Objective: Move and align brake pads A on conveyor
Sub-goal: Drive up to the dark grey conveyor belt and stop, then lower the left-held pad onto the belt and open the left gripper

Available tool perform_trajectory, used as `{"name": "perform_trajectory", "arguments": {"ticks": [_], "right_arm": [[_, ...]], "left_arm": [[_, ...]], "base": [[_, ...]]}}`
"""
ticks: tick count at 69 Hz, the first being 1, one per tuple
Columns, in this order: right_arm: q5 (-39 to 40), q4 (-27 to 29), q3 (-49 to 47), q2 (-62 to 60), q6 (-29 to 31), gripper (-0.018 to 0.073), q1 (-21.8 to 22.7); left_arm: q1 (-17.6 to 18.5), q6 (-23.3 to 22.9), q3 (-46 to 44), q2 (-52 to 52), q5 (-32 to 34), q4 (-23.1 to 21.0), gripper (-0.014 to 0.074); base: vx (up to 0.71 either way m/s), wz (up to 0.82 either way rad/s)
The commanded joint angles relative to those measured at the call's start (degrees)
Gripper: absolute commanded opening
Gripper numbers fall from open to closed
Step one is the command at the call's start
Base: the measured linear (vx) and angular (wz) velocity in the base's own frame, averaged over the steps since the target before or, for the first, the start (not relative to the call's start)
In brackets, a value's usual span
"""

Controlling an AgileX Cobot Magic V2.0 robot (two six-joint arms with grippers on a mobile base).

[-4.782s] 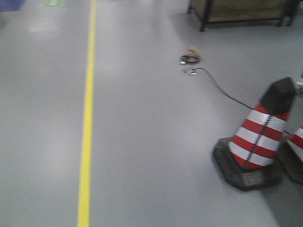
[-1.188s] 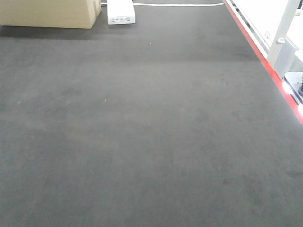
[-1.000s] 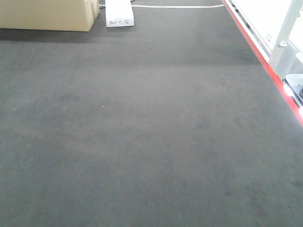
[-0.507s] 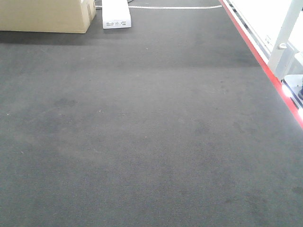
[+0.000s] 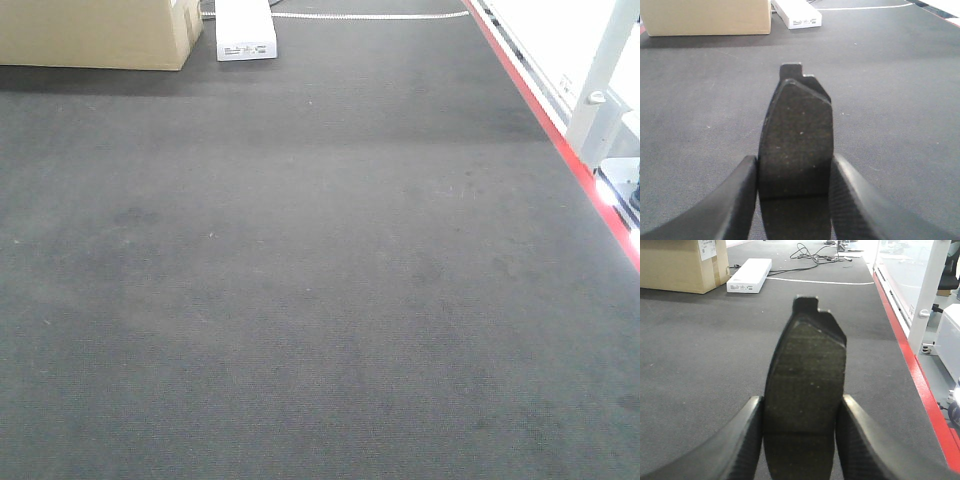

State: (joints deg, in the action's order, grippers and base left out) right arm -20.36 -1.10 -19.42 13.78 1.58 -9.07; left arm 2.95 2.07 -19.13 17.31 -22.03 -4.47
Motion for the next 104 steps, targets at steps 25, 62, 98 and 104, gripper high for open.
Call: {"name": "perform_trajectory", "arguments": {"ticks": [25,62,98,104], "right_arm": [[5.68,-0.20,-1.93,0.43,0.62,-0.0002,0.25],[5.74,-0.20,-1.93,0.43,0.62,-0.0002,0.25],[5.73,-0.20,-1.93,0.43,0.62,-0.0002,0.25],[5.73,-0.20,-1.93,0.43,0.62,-0.0002,0.25]], "left_arm": [[0.08,-3.75,-3.47,2.08,1.97,-2.02,-0.0003],[0.08,-13.76,-28.85,47.79,-14.18,12.06,0.0020],[-0.12,-13.59,-39.35,76.47,-13.80,11.56,0.0202],[-0.12,-13.48,-40.36,79.42,-14.50,11.52,0.0273]], "base": [[0.00,0.00],[0.00,0.00],[0.00,0.00],[0.00,0.00]]}}
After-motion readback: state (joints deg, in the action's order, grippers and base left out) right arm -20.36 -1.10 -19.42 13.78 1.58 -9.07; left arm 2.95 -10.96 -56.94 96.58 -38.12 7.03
